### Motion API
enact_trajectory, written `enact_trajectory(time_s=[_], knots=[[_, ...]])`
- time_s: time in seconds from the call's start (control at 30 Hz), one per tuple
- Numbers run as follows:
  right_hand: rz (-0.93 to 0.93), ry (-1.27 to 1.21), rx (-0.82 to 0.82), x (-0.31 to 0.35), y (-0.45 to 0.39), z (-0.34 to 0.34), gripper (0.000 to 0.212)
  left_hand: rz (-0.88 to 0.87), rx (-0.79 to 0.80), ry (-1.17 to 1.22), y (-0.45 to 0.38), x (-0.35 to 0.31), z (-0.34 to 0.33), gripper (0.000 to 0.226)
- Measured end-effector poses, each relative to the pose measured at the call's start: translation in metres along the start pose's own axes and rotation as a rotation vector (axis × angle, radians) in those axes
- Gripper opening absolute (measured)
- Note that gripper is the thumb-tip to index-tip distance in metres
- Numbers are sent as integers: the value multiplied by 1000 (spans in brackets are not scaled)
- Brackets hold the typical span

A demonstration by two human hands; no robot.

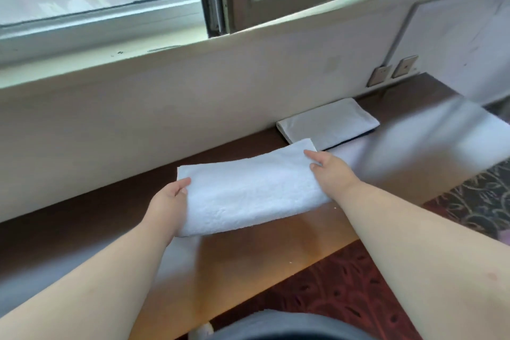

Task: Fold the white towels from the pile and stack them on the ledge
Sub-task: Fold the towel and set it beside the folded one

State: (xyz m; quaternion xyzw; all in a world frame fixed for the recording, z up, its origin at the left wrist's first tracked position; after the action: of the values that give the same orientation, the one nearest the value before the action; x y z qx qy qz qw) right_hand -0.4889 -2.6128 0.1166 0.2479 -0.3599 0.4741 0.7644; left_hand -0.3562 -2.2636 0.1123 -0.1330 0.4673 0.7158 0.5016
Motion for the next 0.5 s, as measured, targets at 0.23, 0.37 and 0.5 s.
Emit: enact_trajectory(time_s=[0.23, 0.37, 0.5], knots=[[57, 8, 18, -50, 13, 112, 45, -4, -66, 10, 80, -26, -95, 38], [59, 23, 22, -74, 11, 148, 46, -41, -75, 34, 98, -45, -128, 39], [68, 59, 37, -103, -14, 160, 46, -45, -62, 73, 88, -63, -162, 39]])
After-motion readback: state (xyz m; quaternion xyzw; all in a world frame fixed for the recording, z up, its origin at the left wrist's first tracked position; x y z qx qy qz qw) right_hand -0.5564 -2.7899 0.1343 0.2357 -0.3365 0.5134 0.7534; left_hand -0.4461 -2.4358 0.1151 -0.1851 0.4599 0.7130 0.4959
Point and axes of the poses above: each hand's wrist, its own y-axis away from the middle knuckle, its own z-axis out of the back of the hand, x = y × z, the point moved 3 cm from there along -y, towards the middle knuckle, and after that the axes turned 14 degrees about z, right-handed, at the moved point
